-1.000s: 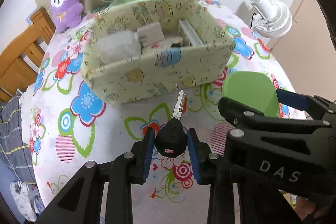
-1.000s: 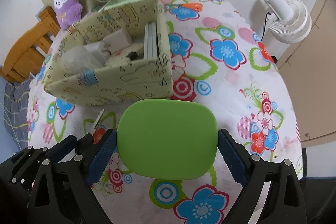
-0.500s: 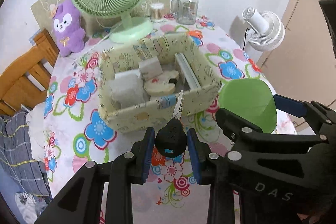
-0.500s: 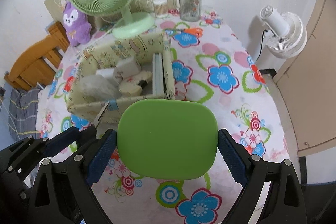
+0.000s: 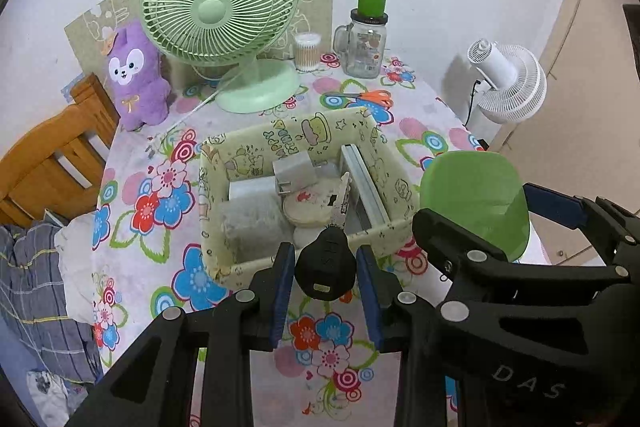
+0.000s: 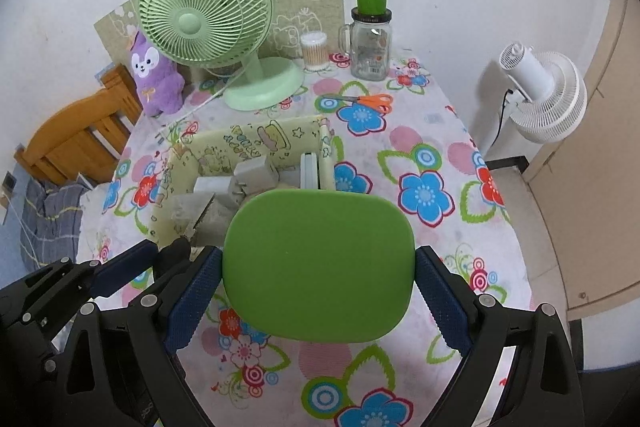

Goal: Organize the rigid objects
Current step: 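Carry the key and green lid over the fabric box and lower them in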

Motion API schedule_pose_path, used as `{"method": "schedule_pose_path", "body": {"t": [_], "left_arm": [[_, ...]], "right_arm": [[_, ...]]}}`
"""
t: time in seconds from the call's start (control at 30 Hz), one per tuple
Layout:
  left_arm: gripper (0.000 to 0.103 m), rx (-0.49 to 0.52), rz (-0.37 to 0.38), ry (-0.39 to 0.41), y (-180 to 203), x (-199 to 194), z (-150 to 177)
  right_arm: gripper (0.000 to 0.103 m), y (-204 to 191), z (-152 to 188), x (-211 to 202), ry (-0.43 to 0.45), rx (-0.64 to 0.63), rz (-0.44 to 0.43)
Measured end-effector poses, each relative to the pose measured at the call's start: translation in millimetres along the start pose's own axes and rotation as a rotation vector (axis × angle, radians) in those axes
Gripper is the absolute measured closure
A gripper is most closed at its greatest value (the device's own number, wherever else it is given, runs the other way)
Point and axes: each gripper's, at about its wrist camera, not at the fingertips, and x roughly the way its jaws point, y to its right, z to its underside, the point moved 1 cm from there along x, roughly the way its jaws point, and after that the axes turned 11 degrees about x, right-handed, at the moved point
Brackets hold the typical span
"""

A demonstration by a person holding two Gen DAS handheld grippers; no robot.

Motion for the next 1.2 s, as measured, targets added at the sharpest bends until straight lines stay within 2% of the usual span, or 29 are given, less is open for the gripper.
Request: {"method": "schedule_pose_path", "body": {"t": [0.63, 0.87, 1.0, 1.17, 1.2], "left_arm": [[0.071, -0.046, 0.013, -0.042, -20.0, 53.8, -27.1], [0.071, -0.072, -0.016, -0.067, -25.1, 69.5, -28.3], [0.07, -0.105, 0.001, -0.082, -30.0, 77.5, -25.5], [0.056, -0.108, -0.004, -0.087, -34.3, 79.2, -23.4], [0.048, -0.112, -0.001, -0.09, -35.6, 79.4, -23.2]], "right_arm": [[0.008, -10.3, -35.0, 43.6, -0.04, -0.055, 0.014], [0.008, -13.0, -38.8, 57.5, -0.073, -0.064, 0.007], [0.008, -15.5, -39.4, 65.4, -0.088, -0.085, 0.013], [0.008, -22.4, -40.6, 71.6, -0.092, -0.121, -0.001], [0.008, -25.0, -41.0, 73.0, -0.093, -0.13, -0.005]]}}
